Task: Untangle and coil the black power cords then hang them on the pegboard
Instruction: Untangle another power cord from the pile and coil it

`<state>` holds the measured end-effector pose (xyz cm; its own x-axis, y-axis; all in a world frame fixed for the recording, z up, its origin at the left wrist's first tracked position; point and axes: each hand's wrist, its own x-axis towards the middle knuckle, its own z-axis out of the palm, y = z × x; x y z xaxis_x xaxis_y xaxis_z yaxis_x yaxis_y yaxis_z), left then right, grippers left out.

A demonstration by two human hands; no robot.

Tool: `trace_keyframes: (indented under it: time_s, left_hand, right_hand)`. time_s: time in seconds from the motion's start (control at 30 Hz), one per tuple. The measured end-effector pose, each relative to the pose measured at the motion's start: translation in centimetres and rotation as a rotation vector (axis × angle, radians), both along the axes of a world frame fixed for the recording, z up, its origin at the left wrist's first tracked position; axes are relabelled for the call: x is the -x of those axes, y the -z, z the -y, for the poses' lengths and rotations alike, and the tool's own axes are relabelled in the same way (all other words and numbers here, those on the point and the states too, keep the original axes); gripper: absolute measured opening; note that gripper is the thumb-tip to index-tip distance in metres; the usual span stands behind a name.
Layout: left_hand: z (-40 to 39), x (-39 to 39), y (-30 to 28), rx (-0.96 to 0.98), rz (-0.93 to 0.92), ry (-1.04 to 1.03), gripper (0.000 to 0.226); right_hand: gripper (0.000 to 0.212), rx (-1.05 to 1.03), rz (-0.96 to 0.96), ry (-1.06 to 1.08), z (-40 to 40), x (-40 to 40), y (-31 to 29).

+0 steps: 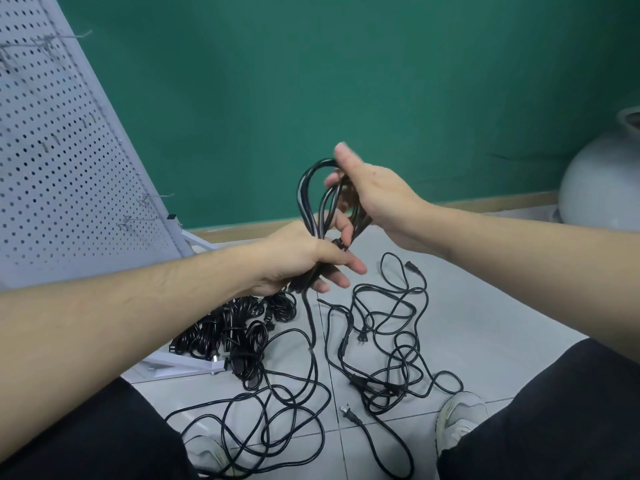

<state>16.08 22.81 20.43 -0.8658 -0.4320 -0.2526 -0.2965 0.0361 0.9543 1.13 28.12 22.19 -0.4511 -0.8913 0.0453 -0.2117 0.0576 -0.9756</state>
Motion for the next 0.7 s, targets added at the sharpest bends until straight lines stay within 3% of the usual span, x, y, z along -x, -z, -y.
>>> trace_keyframes:
  time_s: [0.1, 0.17, 0.33, 0.47, 0.57, 0.7]
  left_hand:
    - [-0.1, 0.2, -0.3, -0.104, -0.135, -0.133, 0.027]
    - [0.4, 0.3, -0.7, -0.152, -0.219, -0.244, 0.025]
    - [1.6, 0.6, -1.0, -0.352, -0.357, -0.435, 0.031]
    - [2.1, 0.8, -1.0, -0.349, -0.364, -0.435, 0.035]
    - [3.4, 0.7, -1.1, -0.186, -0.292, -0.485, 0.038]
    - [5.9, -0.4, -0.2, 0.041, -0.135, -0.593, 0.033]
  right_hand:
    - [0.077, -0.054, 0.365, -0.090, 0.4, 0.1, 0.8]
    - [0.069, -0.114, 0.420, -0.192, 0.3, 0.5, 2.1]
    - [0.049, -0.379, -0.008, -0.612, -1.3, -0.7, 4.6]
    - [0.009, -0.393, -0.175, -0.631, -1.2, -3.1, 5.3]
    - [0.022, -0.451, -0.127, -0.613, -0.9, -3.0, 5.3]
    - [0.032, -0.542, -0.252, -0.598, -1.1, -1.5, 4.4]
